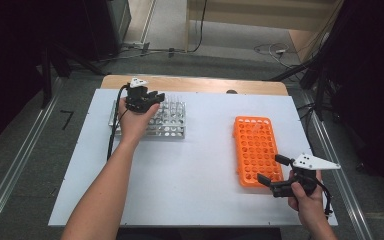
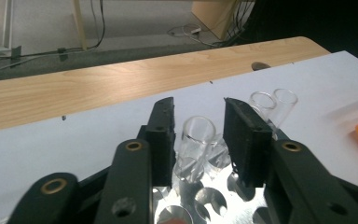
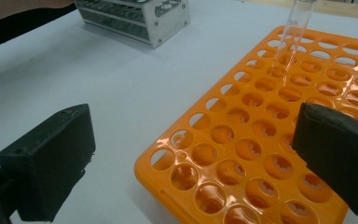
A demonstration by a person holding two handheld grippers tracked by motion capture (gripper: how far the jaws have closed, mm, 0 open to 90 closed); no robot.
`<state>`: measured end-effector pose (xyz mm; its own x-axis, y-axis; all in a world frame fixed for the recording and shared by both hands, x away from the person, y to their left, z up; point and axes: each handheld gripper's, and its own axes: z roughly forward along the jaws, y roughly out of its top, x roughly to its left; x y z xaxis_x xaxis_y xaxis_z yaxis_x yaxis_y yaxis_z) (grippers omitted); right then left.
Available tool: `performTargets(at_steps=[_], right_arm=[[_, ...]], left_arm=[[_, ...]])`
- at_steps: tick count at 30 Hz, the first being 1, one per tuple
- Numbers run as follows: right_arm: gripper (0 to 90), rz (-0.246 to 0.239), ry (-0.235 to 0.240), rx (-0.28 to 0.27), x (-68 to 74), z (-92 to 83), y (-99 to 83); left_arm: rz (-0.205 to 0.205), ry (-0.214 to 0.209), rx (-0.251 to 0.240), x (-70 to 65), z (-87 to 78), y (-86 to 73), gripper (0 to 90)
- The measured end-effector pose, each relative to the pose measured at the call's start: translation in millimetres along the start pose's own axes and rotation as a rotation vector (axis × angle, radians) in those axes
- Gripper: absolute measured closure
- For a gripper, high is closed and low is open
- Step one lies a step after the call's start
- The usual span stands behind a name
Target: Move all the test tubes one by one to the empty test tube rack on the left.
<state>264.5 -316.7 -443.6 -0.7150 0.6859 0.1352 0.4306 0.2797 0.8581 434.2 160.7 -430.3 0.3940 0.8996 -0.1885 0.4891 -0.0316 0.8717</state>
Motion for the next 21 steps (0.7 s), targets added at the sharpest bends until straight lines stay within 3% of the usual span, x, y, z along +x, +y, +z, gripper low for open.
performTargets(at_steps=[9,21], right_arm=[[0.0,-0.001,-0.009,0.004,-2.2,3.6,2.8],[2.0,0.024,-0.024,0.015,-8.2,17.3,8.9]], left_arm=[[-0.017,-0.083,-0.031,-8.8,-27.4,-8.5,39.8],[0.022,-0.158,-0.061,-39.1,-74.0,-34.6,9.8]])
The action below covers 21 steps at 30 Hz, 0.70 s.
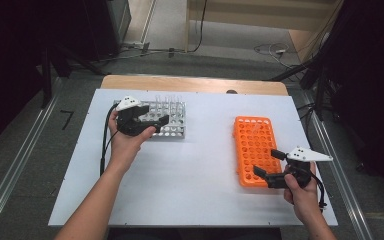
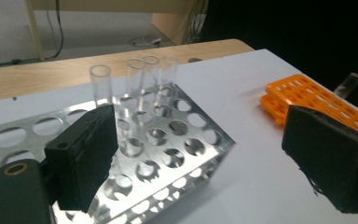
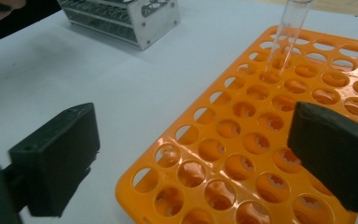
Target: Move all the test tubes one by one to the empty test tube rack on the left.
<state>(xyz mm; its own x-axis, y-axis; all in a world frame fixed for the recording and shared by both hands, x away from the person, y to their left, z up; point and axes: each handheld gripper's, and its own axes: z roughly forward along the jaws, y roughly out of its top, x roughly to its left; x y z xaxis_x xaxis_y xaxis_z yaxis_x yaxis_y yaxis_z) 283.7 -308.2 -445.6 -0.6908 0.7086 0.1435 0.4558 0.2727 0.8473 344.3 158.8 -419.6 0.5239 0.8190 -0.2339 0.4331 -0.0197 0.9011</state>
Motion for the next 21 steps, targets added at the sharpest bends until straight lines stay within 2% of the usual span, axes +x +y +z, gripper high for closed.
performTargets(at_steps=[5,11,14,17,21], right_arm=[[4.0,0.026,-0.002,0.006,-7.4,7.6,3.0],[6.5,0.021,-0.032,0.023,-17.7,17.2,8.6],[12.7,0.039,-0.049,0.022,-23.7,21.4,11.4],[13.7,0.043,-0.053,0.031,-27.7,26.8,15.2],[21.7,0.049,-0.088,0.044,-31.3,35.0,20.8]], left_arm=[[0.016,-0.048,-0.017,-18.4,-15.1,-12.0,4.5],[0.041,-0.086,-0.038,-37.4,-32.0,-25.8,0.4],[0.039,-0.108,-0.037,-44.7,-38.9,-33.4,0.0],[0.045,-0.132,-0.032,-53.0,-43.2,-43.2,0.0],[0.051,-0.144,-0.036,-64.1,-47.0,-54.5,0.0]])
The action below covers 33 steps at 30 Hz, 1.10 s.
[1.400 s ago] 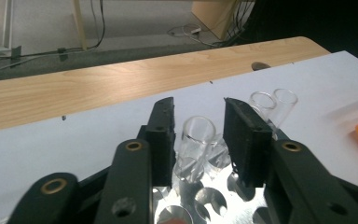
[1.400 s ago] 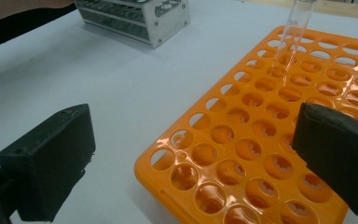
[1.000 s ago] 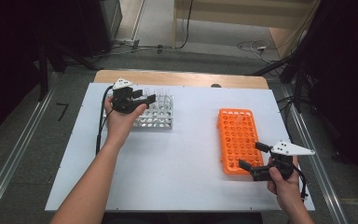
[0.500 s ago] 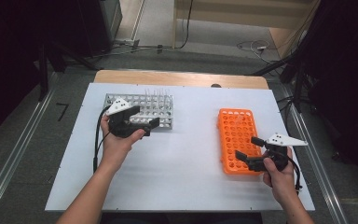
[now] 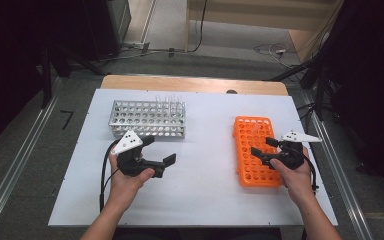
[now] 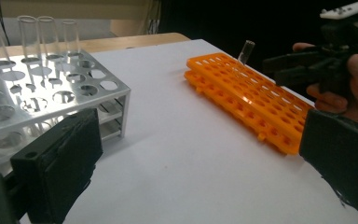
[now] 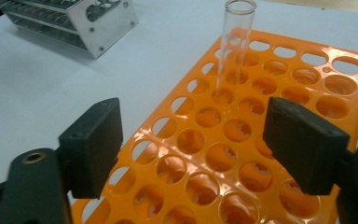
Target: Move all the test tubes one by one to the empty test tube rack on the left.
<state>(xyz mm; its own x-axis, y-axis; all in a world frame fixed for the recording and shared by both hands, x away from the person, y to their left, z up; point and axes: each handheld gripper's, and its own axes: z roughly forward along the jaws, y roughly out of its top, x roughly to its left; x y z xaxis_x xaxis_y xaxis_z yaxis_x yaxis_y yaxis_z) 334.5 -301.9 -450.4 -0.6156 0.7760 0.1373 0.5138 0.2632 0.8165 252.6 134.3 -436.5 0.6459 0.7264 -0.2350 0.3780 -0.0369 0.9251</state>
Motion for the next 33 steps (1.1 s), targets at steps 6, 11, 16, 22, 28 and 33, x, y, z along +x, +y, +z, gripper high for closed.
performTargets(at_steps=[6,11,16,22,28,33], right_arm=[[39.1,0.018,-0.056,0.011,-4.8,12.0,8.9],[49.8,0.027,-0.102,0.045,-7.9,23.4,13.3],[57.8,0.049,-0.079,0.059,-10.8,31.2,18.0],[63.5,0.037,-0.097,0.096,-9.3,41.5,24.7],[73.0,0.02,-0.135,0.113,-7.3,47.7,26.9],[73.8,0.018,-0.132,0.083,-5.5,43.4,27.2]], left_arm=[[0.014,-0.027,-0.009,-13.4,-3.8,-5.0,0.0],[0.028,-0.039,0.014,-19.3,-2.2,-11.2,0.0],[0.025,-0.037,0.023,-18.1,-0.7,-12.9,0.0],[0.024,-0.04,0.028,-18.1,0.0,-13.0,0.0],[0.015,-0.036,0.031,-16.7,-0.3,-13.8,0.0],[0.012,-0.035,0.025,-15.9,-1.4,-12.8,0.0]])
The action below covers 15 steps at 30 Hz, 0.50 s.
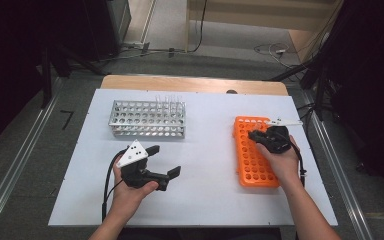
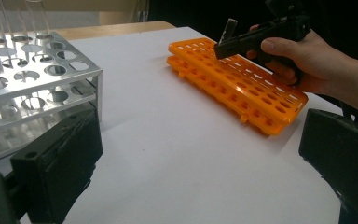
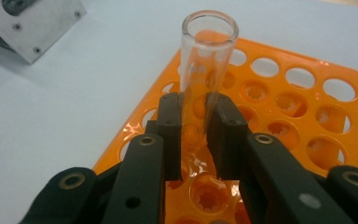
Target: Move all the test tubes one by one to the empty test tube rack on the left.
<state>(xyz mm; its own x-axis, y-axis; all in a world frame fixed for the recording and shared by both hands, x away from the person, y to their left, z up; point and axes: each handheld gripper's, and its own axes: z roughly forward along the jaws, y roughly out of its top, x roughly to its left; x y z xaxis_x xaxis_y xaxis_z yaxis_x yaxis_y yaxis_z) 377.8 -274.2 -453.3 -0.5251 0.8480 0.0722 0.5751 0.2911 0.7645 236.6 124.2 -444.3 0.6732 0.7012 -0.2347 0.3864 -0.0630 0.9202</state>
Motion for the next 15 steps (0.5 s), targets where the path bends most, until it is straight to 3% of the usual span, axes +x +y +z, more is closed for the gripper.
performTargets(at_steps=[8,15], right_arm=[[73.9,-0.015,0.027,-0.109,2.9,-23.7,7.3],[73.9,-0.049,0.096,-0.138,20.2,-41.6,7.4]], left_arm=[[0.011,-0.003,-0.001,-3.4,1.2,2.0,0.0],[0.02,-0.014,-0.008,-6.9,1.3,4.9,0.0]])
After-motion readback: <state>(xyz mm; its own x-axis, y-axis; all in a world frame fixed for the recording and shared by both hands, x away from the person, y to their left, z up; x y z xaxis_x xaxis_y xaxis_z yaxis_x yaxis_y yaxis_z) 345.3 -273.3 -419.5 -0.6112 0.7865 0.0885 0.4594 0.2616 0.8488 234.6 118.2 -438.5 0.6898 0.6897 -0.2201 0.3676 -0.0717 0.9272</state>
